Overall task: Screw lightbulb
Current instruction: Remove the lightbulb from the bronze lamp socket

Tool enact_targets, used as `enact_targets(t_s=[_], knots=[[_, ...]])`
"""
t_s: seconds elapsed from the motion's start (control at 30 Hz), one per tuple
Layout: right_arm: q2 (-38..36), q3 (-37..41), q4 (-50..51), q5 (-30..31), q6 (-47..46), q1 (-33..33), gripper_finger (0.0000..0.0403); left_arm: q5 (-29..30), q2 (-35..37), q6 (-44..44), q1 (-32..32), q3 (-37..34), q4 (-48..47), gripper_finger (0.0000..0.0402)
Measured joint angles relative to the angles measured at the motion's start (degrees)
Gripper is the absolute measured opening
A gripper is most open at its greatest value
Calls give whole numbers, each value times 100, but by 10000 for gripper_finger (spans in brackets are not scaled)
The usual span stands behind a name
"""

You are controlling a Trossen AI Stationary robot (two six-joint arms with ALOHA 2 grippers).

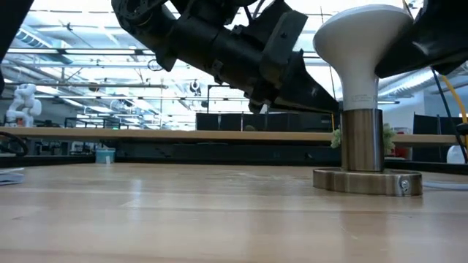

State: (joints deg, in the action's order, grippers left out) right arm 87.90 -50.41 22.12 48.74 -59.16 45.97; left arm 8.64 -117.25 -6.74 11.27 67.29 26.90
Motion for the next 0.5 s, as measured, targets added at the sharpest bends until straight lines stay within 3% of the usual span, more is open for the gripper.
enact_targets(t_s=[0.1,0.5], knots=[[0,0,6,12,29,-24,1,-280,0,-3,5,0,21,53],[0,0,291,16,-65,-26,0,-399,0,50,263,0,19,53]])
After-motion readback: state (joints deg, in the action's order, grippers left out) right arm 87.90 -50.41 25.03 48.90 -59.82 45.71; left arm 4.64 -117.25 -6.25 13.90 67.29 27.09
